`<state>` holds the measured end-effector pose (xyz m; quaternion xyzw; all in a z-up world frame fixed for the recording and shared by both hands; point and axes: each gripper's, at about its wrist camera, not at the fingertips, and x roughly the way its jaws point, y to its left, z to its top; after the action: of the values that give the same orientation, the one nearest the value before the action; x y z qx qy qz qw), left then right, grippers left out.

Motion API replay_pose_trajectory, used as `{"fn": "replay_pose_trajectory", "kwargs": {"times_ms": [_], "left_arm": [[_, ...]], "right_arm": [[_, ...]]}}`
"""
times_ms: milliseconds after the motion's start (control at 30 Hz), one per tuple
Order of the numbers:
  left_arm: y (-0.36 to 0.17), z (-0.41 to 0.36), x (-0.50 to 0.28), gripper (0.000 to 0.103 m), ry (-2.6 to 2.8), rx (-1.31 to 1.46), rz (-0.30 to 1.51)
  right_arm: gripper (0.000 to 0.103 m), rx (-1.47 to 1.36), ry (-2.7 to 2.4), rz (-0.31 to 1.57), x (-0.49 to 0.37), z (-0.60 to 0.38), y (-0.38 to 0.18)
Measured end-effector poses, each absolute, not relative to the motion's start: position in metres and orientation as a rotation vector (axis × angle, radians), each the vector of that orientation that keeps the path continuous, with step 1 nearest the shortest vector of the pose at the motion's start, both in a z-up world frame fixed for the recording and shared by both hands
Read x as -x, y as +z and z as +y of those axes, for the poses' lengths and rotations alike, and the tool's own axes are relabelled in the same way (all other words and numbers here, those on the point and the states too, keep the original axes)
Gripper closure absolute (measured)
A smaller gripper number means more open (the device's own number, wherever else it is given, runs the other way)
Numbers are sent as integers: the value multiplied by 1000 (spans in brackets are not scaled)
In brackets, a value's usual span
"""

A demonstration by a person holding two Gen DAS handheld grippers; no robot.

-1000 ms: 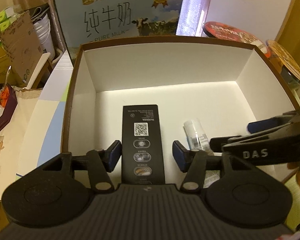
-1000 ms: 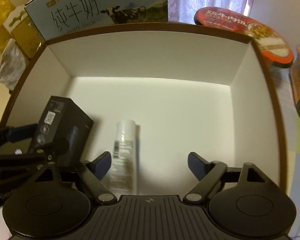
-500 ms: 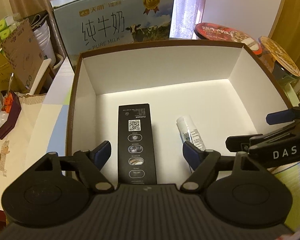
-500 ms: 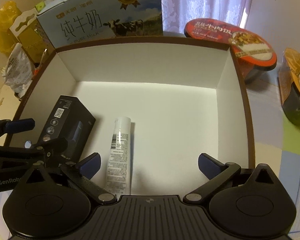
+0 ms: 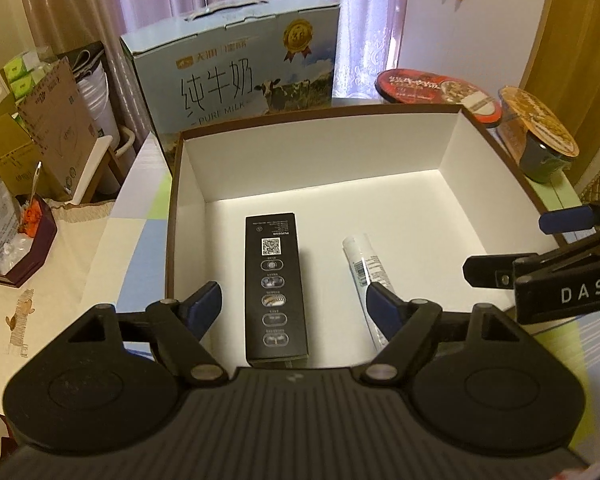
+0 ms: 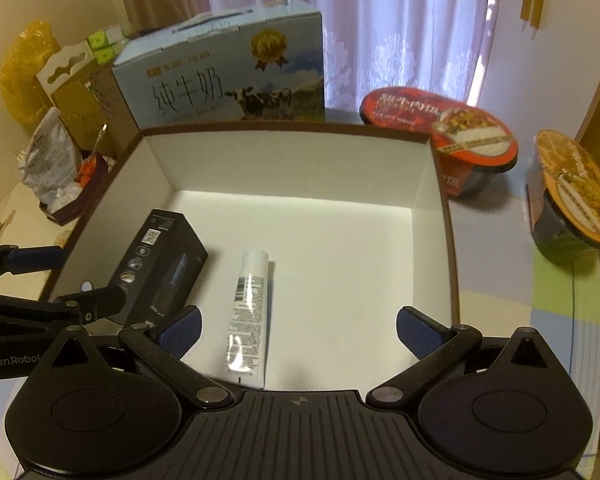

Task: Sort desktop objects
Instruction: 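Withdraw both tools from the cardboard box back toward the pile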

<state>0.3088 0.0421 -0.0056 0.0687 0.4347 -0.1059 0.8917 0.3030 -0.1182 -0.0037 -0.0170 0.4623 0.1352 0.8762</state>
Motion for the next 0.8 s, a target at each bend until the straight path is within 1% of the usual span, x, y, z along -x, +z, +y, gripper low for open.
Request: {"fn": "replay_pose_trajectory", "kwargs": {"times_ms": [233, 333, 800], "left_arm": [[15, 41, -281, 26, -216, -140, 866], [23, 41, -267, 21, -206, -137, 849], [50, 49, -194, 20, -181, -92, 787]], "right_arm": [[2, 54, 279, 886, -272, -122, 19], [2, 43, 288, 859, -260, -124, 27], [2, -2, 347, 751, -188, -138, 49]]}}
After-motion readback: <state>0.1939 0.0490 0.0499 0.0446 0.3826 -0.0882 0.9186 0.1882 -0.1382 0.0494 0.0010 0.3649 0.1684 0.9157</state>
